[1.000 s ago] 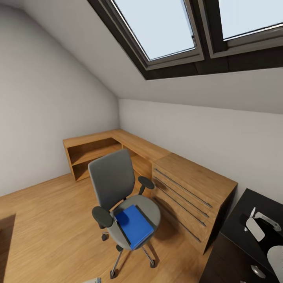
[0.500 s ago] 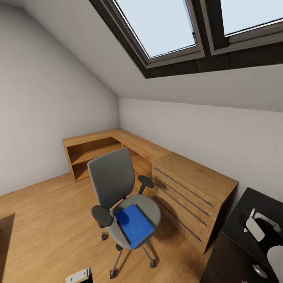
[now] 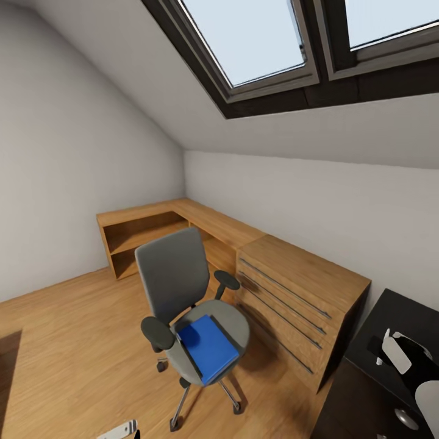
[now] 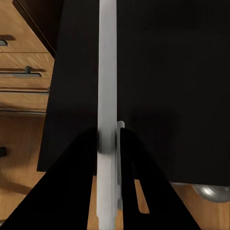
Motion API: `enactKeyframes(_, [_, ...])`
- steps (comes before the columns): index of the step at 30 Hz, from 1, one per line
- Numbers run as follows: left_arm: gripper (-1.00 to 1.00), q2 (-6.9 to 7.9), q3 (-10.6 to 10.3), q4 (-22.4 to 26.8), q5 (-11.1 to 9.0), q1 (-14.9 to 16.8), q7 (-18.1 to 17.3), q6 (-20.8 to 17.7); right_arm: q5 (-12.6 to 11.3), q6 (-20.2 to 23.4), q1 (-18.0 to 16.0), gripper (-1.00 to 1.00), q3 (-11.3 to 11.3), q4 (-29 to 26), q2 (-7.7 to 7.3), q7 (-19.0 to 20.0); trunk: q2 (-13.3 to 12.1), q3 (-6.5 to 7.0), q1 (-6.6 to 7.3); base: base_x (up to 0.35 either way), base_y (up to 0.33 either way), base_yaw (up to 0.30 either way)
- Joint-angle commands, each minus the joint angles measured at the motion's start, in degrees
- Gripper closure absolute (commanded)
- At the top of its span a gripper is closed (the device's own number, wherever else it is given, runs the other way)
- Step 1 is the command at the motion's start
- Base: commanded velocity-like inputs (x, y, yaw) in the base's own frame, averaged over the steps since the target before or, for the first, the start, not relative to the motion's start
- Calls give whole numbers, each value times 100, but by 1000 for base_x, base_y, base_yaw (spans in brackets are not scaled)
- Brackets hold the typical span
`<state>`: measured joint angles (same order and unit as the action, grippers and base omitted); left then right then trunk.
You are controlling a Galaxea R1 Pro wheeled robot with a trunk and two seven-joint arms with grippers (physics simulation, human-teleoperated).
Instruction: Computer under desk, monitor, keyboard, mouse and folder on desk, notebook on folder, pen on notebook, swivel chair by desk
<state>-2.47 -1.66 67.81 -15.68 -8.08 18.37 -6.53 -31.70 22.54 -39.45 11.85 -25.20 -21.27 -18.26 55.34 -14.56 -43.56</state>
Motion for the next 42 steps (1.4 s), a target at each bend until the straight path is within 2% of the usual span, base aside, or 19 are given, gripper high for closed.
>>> enactKeyframes(1, [-100,2,-10,14,-40,0,35,-24,-64,15,-2,100,6,-14,0,-28,47,-25,-24,0,0,0])
enactKeyframes(32, [-100,-33,-65,-243,-32,-1,44,-23,-64,-29,-2,100,11,-28,-18,-19,1290,-582,-705,0,0,0])
enactKeyframes(36, [-100,-34,-114,-455,-25,-1,44,-11,-64,-30,-2,100,14,-69,-18,-19,1451,-654,-792,0,0,0])
enactKeyframes(42, [-100,-34,-130,-512,-23,-1,34,-2,-64,-30,-2,100,18,-101,-18,-19,1451,-654,-792,0,0,0])
